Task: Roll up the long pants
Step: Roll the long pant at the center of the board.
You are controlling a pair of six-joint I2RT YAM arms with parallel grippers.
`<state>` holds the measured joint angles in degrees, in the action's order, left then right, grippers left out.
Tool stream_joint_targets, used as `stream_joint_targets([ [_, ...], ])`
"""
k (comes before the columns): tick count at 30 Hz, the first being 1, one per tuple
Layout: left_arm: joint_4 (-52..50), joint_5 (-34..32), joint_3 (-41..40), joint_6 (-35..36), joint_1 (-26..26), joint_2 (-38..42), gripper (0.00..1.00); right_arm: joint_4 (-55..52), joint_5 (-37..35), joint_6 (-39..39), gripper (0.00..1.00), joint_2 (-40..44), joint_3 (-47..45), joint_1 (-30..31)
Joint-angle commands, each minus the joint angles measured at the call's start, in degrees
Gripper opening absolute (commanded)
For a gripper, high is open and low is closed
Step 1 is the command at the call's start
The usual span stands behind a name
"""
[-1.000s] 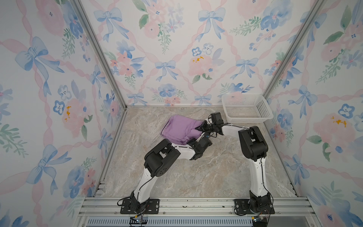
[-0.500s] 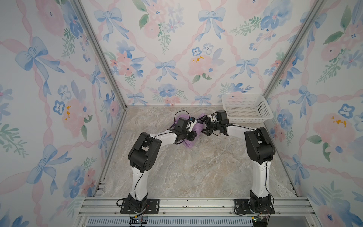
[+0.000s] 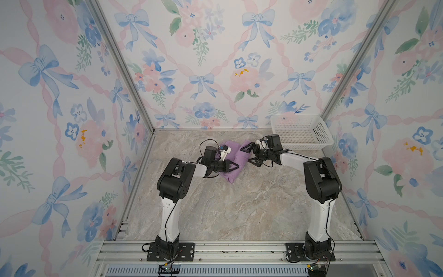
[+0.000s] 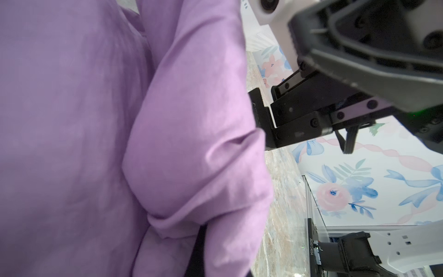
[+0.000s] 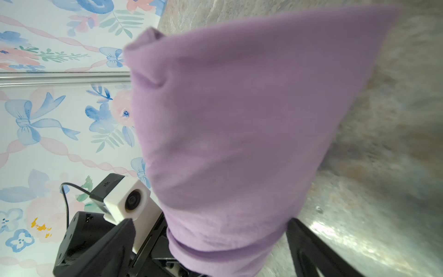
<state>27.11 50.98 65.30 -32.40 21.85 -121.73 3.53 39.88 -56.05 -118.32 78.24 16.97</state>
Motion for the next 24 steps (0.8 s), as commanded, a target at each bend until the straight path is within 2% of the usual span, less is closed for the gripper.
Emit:
stream_joint_targets([
  [1, 1.40, 4.69, -0.28, -4.34, -0.19, -3.28, 0.00, -1.00, -0.02, 1.37, 0.98, -2.20, 0.48, 0.09],
  [9, 6.10, 7.85, -0.35, -9.59, -1.50, -3.44, 0.00, -0.82, -0.17, 1.30, 0.98, -5.05, 1.79, 0.43],
  [18, 7.78, 11.50, -1.25, -9.40, 0.30, -3.59, 0.00, -0.78, -0.74, 0.65, 0.96, -11.35, 8.20, 0.74],
  [19, 7.86, 11.89, -1.34, -9.21, 0.50, -3.60, 0.00, -0.35, -0.51, 0.26, 0.86, -11.95, 8.73, 0.78],
  [20, 7.87, 12.31, -1.45, -8.88, 0.69, -3.69, 0.00, 0.36, -0.31, -0.26, 0.58, -12.49, 8.92, 0.87],
  [21, 7.89, 12.50, -1.69, -8.62, 0.74, -3.83, 0.00, 0.91, -0.20, -1.05, 0.12, -12.79, 8.95, 0.86],
  [22, 7.95, 12.65, -1.89, -8.47, 0.72, -3.73, 0.00, 1.39, -0.07, -1.53, 0.00, -13.00, 8.80, 0.87],
  [24, 7.96, 12.39, -2.28, -8.13, 0.63, -3.95, 0.00, 2.33, 0.48, -1.95, 0.00, -12.75, 8.14, 0.87],
])
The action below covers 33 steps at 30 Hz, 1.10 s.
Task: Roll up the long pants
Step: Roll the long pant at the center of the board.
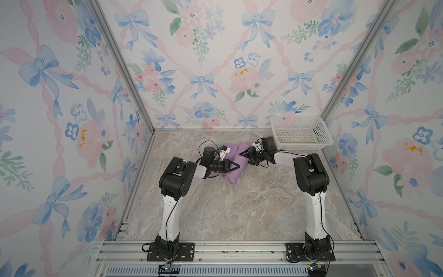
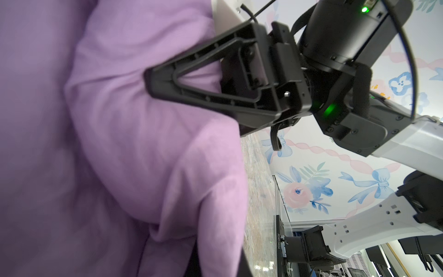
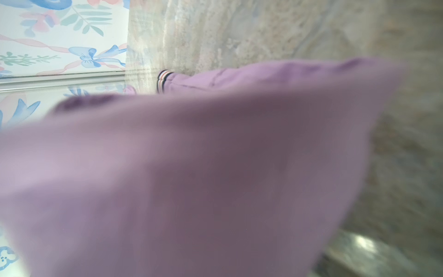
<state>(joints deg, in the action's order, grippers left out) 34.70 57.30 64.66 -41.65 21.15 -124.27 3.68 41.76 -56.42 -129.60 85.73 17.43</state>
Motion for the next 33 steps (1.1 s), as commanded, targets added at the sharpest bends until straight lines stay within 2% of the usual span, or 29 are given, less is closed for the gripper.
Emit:
stream_joint_targets([
  [1, 0.40, 5.52, -1.88, 1.16, 1.14, -1.61, 0.00, 2.32, -1.29, -1.63, 0.00, -1.04, 0.22, 0.33],
  [2, 0.41, 4.78, -2.12, 1.08, 0.85, -1.74, 0.10, 2.36, -1.25, -1.71, 0.00, -0.41, -0.39, 0.19],
  [3, 0.39, 3.96, -2.47, 1.25, 0.29, -1.76, 0.32, 2.51, -1.24, -1.91, 0.00, 0.41, -1.19, 0.00],
  [4, 0.38, 3.17, -2.95, 1.45, -0.19, -1.54, 0.58, 2.64, -1.23, -2.09, 0.00, 1.23, -1.81, -0.22],
  [5, 0.37, 2.62, -3.40, 1.85, -0.94, -0.80, 0.95, 2.48, -1.23, -2.25, 0.00, 2.12, -2.39, -0.44],
  [7, 0.34, 0.23, -4.66, 2.42, -2.06, 2.55, 0.98, 1.26, -1.14, -2.14, 0.00, 3.84, -3.10, -0.85],
  [10, -4.97, -11.86, -6.34, 8.57, -3.09, 13.14, 0.98, -1.50, -1.51, -1.03, 0.00, 5.78, -3.18, -1.26],
  [12, -18.53, -30.46, -4.48, 20.12, 0.43, 21.42, 0.98, -2.26, -1.83, -0.63, 0.00, 6.42, -3.12, -1.34],
  [13, -23.42, -40.84, -2.99, 25.14, 3.46, 24.09, 0.98, -2.47, -1.89, -0.61, 0.00, 6.47, -3.16, -1.35],
  [14, -27.04, -53.94, -1.71, 30.46, 8.23, 26.21, 0.98, -2.39, -1.85, -0.71, 0.00, 6.32, -3.12, -1.35],
  [15, -28.40, -66.58, -1.25, 35.21, 13.23, 27.19, 0.98, -2.13, -1.85, -0.97, 0.00, 6.08, -2.98, -1.32],
  [17, -28.80, -85.77, -0.50, 41.88, 21.54, 26.59, 0.98, -1.09, -1.53, -2.06, 0.00, 5.29, -3.16, -1.21],
  [19, -28.66, -99.07, 0.38, 45.97, 28.05, 24.24, 0.98, 0.39, -1.11, -3.43, 0.00, 4.53, -3.38, -1.02],
  [20, -28.80, -103.71, 1.10, 47.49, 30.98, 22.70, 0.98, 0.99, -1.04, -3.88, 0.00, 4.24, -3.47, -0.91],
  [22, -28.77, -109.82, 2.34, 49.24, 35.22, 19.83, 0.98, 1.70, -0.96, -4.54, 0.00, 3.88, -3.34, -0.57],
  [25, -29.14, -112.91, 4.02, 49.85, 38.54, 15.42, 0.98, 2.59, -0.72, -5.42, 0.00, 3.65, -3.27, -0.29],
  [33, -29.79, -121.14, 8.51, 51.26, 38.28, 2.48, 0.98, 3.48, 0.08, -5.98, 0.00, 4.31, -2.94, -0.12],
])
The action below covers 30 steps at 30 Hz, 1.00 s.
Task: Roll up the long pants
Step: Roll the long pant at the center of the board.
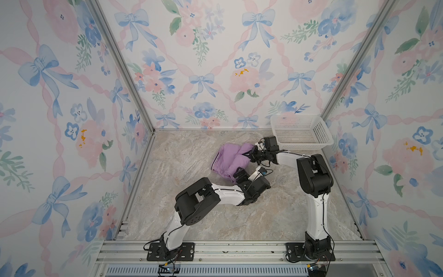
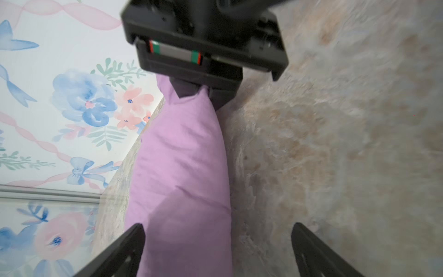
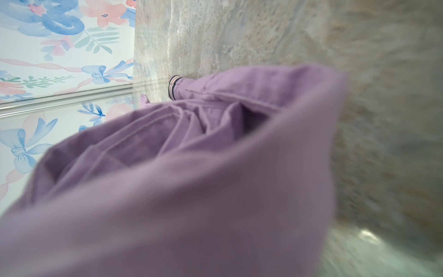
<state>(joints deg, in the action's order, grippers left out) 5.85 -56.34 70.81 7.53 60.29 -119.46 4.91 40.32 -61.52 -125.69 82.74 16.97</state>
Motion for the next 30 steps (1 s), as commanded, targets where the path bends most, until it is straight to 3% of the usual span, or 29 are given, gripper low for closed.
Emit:
stream_joint_targets([
  [1, -0.99, -7.32, 2.75, 2.23, -1.28, -3.35, 0.98, 2.37, 1.53, -0.97, 0.00, 0.39, -0.04, 0.33],
  [27, -0.75, -7.25, 7.13, 8.68, -7.88, -10.16, 0.98, 6.98, 3.58, -3.79, 0.00, -3.34, 0.50, 1.48],
  [30, -0.86, -5.36, 7.51, 9.40, -8.67, -11.48, 0.92, 7.71, 3.86, -4.15, 0.00, -3.49, 0.27, 1.49],
])
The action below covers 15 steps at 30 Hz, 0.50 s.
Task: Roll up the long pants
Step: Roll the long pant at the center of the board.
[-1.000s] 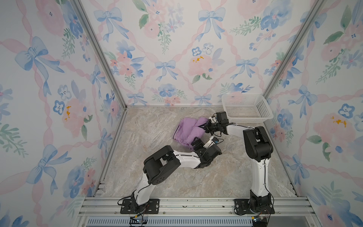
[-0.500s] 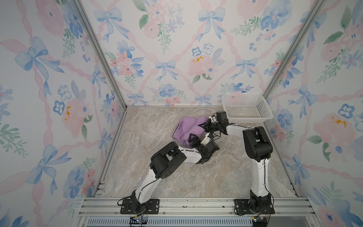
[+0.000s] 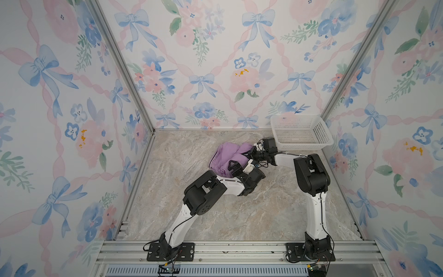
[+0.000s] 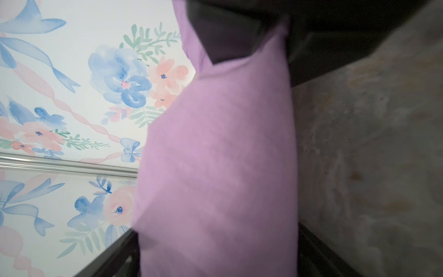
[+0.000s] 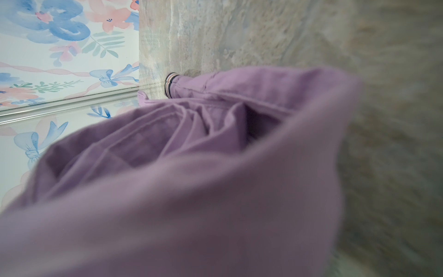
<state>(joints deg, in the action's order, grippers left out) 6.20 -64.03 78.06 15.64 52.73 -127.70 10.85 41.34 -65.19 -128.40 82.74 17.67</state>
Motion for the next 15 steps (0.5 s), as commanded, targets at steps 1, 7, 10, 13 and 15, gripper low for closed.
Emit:
stream_joint_targets([
  [1, -1.27, 3.14, 0.37, 1.61, -1.35, -3.62, 0.84, 1.95, 2.92, -0.55, 0.00, -0.75, 0.23, 0.77],
  [7, -3.96, 8.32, 0.72, 1.32, -1.75, -4.41, 0.00, 2.74, 3.13, -0.87, 0.00, -0.56, -0.38, 0.52],
  [10, -6.56, 11.97, 1.05, -1.05, -1.92, -3.52, 0.00, 3.73, 3.20, -1.29, 0.00, -0.27, -0.78, 0.18],
  [13, -11.15, 21.67, 1.93, -6.28, -2.90, -0.81, 0.00, 7.47, 3.56, -2.82, 0.00, 0.28, -1.85, -0.33],
  [15, -14.31, 34.49, 2.88, -11.12, -4.71, 2.52, 0.00, 13.14, 3.75, -5.19, 0.00, 0.99, -3.36, -0.90],
])
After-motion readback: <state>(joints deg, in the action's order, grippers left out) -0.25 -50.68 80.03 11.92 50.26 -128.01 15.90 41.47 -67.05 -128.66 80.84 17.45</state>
